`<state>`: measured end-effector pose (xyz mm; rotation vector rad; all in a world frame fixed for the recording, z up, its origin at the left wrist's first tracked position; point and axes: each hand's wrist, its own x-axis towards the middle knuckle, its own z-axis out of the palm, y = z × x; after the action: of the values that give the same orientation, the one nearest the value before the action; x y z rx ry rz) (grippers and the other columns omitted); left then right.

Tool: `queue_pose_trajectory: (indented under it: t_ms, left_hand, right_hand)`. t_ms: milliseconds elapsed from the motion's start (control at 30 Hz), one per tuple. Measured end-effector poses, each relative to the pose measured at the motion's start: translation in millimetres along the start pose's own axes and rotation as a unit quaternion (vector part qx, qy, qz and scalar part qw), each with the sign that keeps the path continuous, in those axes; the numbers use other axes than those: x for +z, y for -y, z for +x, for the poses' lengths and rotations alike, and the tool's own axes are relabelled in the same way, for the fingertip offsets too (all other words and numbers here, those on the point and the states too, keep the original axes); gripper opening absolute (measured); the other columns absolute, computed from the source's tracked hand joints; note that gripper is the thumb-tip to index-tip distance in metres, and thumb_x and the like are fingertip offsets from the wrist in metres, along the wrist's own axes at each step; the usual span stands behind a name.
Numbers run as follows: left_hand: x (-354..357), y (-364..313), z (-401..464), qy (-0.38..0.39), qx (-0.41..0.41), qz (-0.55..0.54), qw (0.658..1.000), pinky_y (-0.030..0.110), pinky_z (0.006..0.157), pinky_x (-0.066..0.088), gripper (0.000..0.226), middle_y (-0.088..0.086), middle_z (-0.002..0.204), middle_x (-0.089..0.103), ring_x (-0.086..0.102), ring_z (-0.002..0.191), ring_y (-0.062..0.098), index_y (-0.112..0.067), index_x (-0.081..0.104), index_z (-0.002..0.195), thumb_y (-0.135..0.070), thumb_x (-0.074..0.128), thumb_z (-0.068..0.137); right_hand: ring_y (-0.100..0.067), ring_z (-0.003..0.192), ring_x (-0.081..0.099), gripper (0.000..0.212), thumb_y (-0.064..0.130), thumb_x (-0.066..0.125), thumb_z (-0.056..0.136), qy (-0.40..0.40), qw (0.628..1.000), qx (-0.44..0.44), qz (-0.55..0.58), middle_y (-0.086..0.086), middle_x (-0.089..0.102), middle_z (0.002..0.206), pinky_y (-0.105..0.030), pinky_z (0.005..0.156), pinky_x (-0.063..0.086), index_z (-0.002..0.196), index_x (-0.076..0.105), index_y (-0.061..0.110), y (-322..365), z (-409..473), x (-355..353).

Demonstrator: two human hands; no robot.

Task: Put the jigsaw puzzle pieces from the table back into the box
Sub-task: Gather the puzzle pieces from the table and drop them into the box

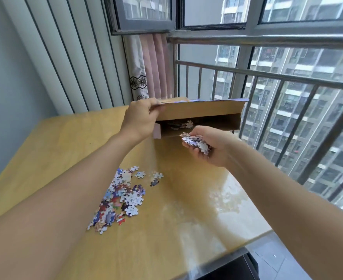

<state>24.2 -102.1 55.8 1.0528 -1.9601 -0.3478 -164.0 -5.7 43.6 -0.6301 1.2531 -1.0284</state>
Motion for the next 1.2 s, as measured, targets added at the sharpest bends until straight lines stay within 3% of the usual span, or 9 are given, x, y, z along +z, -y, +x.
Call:
queue_pose_trajectory:
  t_ms: [200, 300, 400, 533, 633, 733, 1000, 1100, 1200]
  left_hand:
    - [-9, -22, 16, 0.000, 0.015, -0.001, 1.000, 0.035, 0.062, 0.041, 0.024, 0.003, 0.061, 0.056, 0.046, 0.060, 0.021, -0.029, 0.062, 0.074, -0.032, 0.062, 0.097]
    - [-15, -29, 21, -0.004, 0.014, -0.010, 1.000, 0.034, 0.061, 0.040, 0.029, -0.007, 0.054, 0.049, 0.046, 0.057, 0.019, -0.029, 0.059, 0.068, -0.031, 0.063, 0.097]
    - [-18, -34, 24, -0.003, 0.015, -0.013, 1.000, 0.032, 0.060, 0.038, 0.033, -0.010, 0.052, 0.048, 0.046, 0.057, 0.017, -0.032, 0.056, 0.065, -0.031, 0.062, 0.097]
    - [-20, -30, 23, 0.005, 0.013, -0.030, 0.999, 0.041, 0.066, 0.053, 0.033, -0.015, 0.052, 0.051, 0.047, 0.059, 0.016, -0.033, 0.058, 0.064, -0.031, 0.063, 0.097]
    - [-22, -26, 22, 0.015, 0.008, -0.046, 0.999, 0.053, 0.074, 0.056, 0.027, -0.010, 0.057, 0.053, 0.049, 0.064, 0.018, -0.029, 0.063, 0.069, -0.034, 0.062, 0.096]
    - [-22, -28, 21, 0.016, 0.012, -0.050, 0.999, 0.053, 0.075, 0.055, 0.025, -0.014, 0.058, 0.054, 0.049, 0.066, 0.017, -0.028, 0.066, 0.073, -0.032, 0.062, 0.097]
    - [-31, -31, 28, 0.002, 0.012, -0.058, 0.998, 0.050, 0.076, 0.056, 0.021, -0.014, 0.060, 0.056, 0.051, 0.064, 0.015, -0.025, 0.069, 0.077, -0.031, 0.063, 0.097]
    - [-35, -31, 28, 0.002, 0.009, -0.036, 0.999, 0.050, 0.075, 0.056, 0.028, -0.018, 0.054, 0.053, 0.050, 0.062, 0.014, -0.031, 0.064, 0.069, -0.031, 0.062, 0.097]
    - [-37, -33, 27, -0.011, 0.001, -0.025, 1.000, 0.048, 0.075, 0.056, 0.034, -0.017, 0.053, 0.052, 0.050, 0.061, 0.013, -0.036, 0.059, 0.064, -0.031, 0.062, 0.098]
  right_hand:
    - [-0.012, 0.039, 0.058, 0.030, 0.012, 0.052, 0.098, -0.063, 0.997, -0.045, -0.021, -0.015, 0.068, 0.089, -0.018, 0.036, 0.043, 0.124, 0.055, -0.001, 53, 8, 7]
    - [-0.014, 0.043, 0.063, 0.023, 0.011, 0.052, 0.099, -0.106, 0.991, -0.052, -0.059, -0.016, 0.070, 0.092, -0.018, 0.036, 0.045, 0.119, 0.055, -0.001, 64, 10, 13]
    - [-0.019, 0.059, 0.063, 0.012, 0.007, 0.053, 0.099, -0.145, 0.987, -0.048, -0.059, -0.017, 0.067, 0.093, -0.018, 0.034, 0.045, 0.107, 0.053, -0.001, 73, 12, 18]
    - [-0.030, 0.101, 0.064, 0.013, -0.002, 0.048, 0.101, -0.125, 0.984, -0.058, 0.112, -0.018, 0.051, 0.115, -0.030, 0.033, 0.051, 0.114, 0.046, -0.001, 71, 22, 24]
    - [-0.042, 0.127, 0.051, 0.028, 0.002, 0.044, 0.104, -0.117, 0.957, -0.051, 0.262, -0.026, 0.045, 0.127, -0.030, 0.057, 0.060, 0.132, 0.043, -0.003, 69, 23, 28]
    - [-0.040, 0.117, 0.058, 0.031, 0.005, 0.035, 0.104, -0.143, 0.953, -0.048, 0.262, -0.020, 0.057, 0.117, -0.043, 0.091, 0.058, 0.130, 0.049, -0.004, 77, 20, 32]
    - [-0.045, 0.107, 0.063, 0.040, 0.007, 0.024, 0.100, -0.054, 0.950, -0.058, 0.303, -0.026, 0.063, 0.121, -0.064, 0.090, 0.051, 0.125, 0.054, -0.003, 74, 18, 32]
    - [-0.040, 0.101, 0.060, 0.039, -0.010, 0.026, 0.095, -0.081, 0.973, -0.099, 0.194, -0.024, 0.056, 0.128, -0.051, 0.098, 0.049, 0.127, 0.049, -0.007, 77, 16, 31]
    - [-0.037, 0.123, 0.058, 0.045, -0.015, 0.041, 0.092, -0.107, 0.984, -0.138, 0.044, -0.026, 0.050, 0.141, -0.032, 0.087, 0.058, 0.136, 0.046, -0.007, 76, 25, 32]
